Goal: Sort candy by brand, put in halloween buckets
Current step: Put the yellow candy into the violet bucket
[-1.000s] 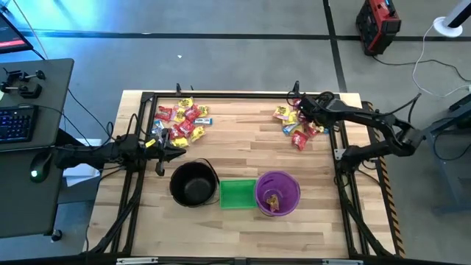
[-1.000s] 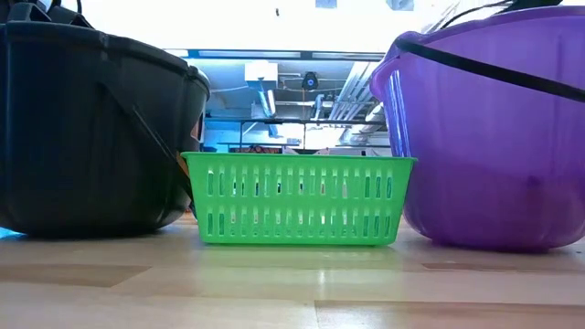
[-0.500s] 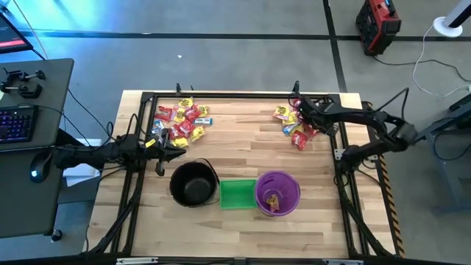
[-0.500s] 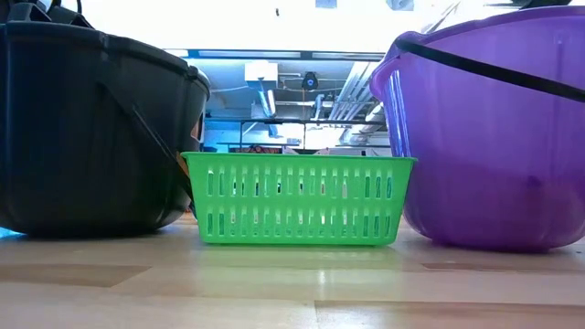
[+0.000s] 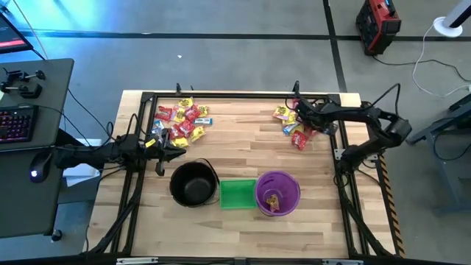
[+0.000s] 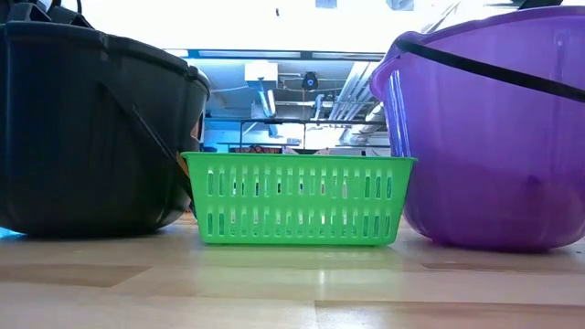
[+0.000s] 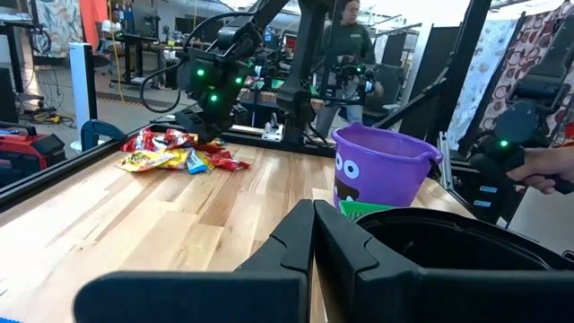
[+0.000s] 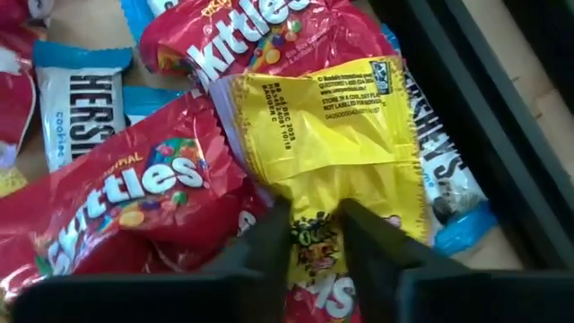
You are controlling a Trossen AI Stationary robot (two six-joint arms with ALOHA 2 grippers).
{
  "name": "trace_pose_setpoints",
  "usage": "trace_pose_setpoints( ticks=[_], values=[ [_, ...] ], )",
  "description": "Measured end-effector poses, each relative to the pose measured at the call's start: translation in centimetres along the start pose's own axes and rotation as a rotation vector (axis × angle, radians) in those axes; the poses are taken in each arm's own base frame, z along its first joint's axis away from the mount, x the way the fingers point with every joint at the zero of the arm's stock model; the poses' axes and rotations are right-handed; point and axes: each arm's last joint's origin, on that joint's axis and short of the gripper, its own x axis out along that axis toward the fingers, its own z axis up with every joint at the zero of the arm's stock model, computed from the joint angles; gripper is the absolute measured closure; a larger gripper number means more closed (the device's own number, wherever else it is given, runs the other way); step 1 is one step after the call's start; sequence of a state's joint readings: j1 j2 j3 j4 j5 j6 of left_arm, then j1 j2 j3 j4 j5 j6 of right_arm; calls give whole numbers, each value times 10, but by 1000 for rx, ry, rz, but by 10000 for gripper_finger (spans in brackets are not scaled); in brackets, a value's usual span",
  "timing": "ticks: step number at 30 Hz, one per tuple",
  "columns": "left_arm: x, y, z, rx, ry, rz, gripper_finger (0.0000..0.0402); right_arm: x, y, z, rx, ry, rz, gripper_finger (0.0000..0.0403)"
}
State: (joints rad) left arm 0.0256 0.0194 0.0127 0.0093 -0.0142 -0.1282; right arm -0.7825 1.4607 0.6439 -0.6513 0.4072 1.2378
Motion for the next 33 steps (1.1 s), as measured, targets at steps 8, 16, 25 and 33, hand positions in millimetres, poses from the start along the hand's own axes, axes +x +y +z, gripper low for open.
trace_pose_setpoints(
  ticks=[8, 16, 25, 33],
  values=[
    [0, 0, 0, 0, 0, 0, 402, -41, -3, 5, -122, -83, 64, 380],
    [0, 0, 0, 0, 0, 0, 401, -123, -13, -4, -321, -144, 434, 398],
    [0, 0, 0, 0, 1, 0, 402, -209, -33, -73, -837, 305, 1285, 400],
    [0, 0, 0, 0, 0, 0, 402, -227, -51, -148, -1062, 594, 1308, 400]
  ],
)
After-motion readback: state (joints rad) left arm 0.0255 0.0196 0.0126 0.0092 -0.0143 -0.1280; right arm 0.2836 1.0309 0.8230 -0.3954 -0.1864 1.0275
